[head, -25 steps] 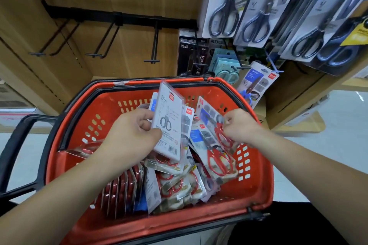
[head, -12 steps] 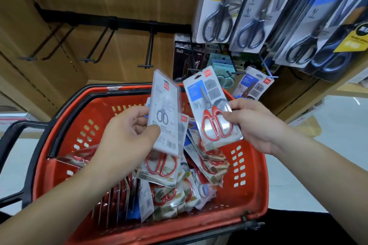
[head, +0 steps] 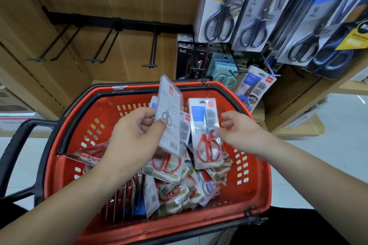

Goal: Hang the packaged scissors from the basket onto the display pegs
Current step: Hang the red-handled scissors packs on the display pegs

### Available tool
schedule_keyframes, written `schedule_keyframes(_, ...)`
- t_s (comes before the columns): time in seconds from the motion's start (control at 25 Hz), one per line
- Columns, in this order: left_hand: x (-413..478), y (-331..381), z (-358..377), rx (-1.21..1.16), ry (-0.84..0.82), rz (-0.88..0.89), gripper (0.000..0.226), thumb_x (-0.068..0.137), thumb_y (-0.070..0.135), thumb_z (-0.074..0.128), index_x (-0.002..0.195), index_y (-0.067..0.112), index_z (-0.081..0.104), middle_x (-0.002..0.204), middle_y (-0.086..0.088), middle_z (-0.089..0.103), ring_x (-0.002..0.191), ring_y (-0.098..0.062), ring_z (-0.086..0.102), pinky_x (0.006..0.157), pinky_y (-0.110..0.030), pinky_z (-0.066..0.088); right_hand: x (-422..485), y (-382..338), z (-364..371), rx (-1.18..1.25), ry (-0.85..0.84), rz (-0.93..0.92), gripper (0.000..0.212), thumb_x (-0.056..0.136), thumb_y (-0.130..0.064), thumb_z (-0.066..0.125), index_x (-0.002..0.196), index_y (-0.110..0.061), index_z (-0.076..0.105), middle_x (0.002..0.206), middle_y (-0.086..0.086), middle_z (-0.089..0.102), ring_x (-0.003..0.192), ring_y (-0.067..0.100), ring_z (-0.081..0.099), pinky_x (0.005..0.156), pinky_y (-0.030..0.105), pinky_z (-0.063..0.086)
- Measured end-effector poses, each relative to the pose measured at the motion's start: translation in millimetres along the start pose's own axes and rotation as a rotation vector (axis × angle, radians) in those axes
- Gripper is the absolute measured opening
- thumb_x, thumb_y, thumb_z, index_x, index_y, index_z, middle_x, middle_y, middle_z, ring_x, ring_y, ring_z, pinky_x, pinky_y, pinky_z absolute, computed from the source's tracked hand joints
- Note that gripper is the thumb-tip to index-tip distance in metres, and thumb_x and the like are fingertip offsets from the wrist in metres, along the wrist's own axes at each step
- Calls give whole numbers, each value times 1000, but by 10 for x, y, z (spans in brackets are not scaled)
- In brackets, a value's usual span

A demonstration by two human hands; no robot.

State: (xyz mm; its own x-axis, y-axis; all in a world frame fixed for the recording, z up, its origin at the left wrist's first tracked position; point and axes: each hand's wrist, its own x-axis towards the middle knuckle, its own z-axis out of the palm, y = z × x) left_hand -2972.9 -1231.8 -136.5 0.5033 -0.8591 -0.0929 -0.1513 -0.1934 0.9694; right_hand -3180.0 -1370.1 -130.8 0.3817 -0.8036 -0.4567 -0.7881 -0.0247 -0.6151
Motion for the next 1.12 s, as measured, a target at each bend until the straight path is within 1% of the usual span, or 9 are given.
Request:
schedule_keyframes(0.08, -68, -4, 44, 55, -12, 84, 16, 101, 20, 68, 109, 32, 74, 98, 11, 77, 84, -16, 72, 68, -34, 62, -78, -136, 38, 84, 90, -171, 33, 103, -33, 65, 134, -24, 60, 117, -4, 70, 103, 12, 70, 90, 21, 57)
schedule_keyframes(0.2, -207, -50, 179, 250, -54, 359, 21, 101, 23, 67, 120, 31, 73, 100, 12, 70, 85, -13, 67, 68, -36, 60, -201, -377, 144, 549, -69, -161, 50, 98, -43, 68, 144, -27, 57, 115, -2, 77, 102, 16, 77, 81, 35, 65)
schedule_keyframes(0.36, -331, -253, 260, 576, -197, 659, 46, 98, 40, 64, 141, 23, 60, 125, 8, 64, 114, -17, 62, 92, -38, 54, -125, -400, 257, 606, 68, -148, 28, 103, -4, 61, 126, -20, 64, 97, 10, 80, 82, 22, 78, 65, 37, 61)
schedule_keyframes(0.48, -259, -266, 174, 647, -231, 516, 51, 100, 51, 56, 147, 31, 53, 138, 16, 57, 128, -10, 55, 100, -31, 51, -82, -371, 82, 582, 180, -155, 50, 97, 12, 56, 128, -27, 60, 93, -3, 82, 84, 15, 79, 66, 32, 64)
schedule_keyframes(0.6, -23, -367, 50, 886, -251, 74, 91, 87, 67, 67, 160, 28, 30, 148, 9, 42, 141, -18, 39, 109, -36, 42, -71, -331, -72, 544, 253, -222, 59, 99, 14, 51, 129, -37, 58, 93, -21, 79, 88, 0, 76, 68, 19, 61)
schedule_keyframes(0.68, 39, -430, 64, 954, -284, -43, 103, 78, 72, 73, 159, 26, 29, 143, 6, 40, 138, -21, 36, 110, -38, 40, -67, -302, -84, 517, 269, -236, 59, 99, 15, 50, 122, -39, 60, 92, -23, 79, 86, -2, 76, 69, 19, 60)
schedule_keyframes(0.8, 101, -491, 107, 1052, -234, -69, 94, 75, 77, 71, 149, 28, 40, 140, 4, 41, 133, -23, 35, 111, -40, 35, -59, -273, -74, 504, 312, -243, 60, 100, 13, 47, 116, -43, 61, 93, -22, 79, 86, 2, 76, 77, 25, 62)
schedule_keyframes(0.96, 164, -518, 38, 934, -242, -67, 58, 78, 62, 77, 122, 29, 56, 119, 5, 50, 121, -22, 50, 99, -39, 48, -66, -282, -98, 430, 338, -275, 63, 102, 3, 49, 150, -38, 49, 111, -20, 77, 100, 13, 77, 90, 49, 64)
schedule_keyframes(1.12, 186, -338, -90, 652, -221, -150, 46, 78, 33, 82, 109, 33, 48, 95, 9, 70, 81, -10, 70, 66, -33, 55, -56, -274, -126, 460, 303, -288, 58, 103, 4, 52, 122, -51, 54, 91, -26, 77, 90, 10, 78, 83, 43, 65)
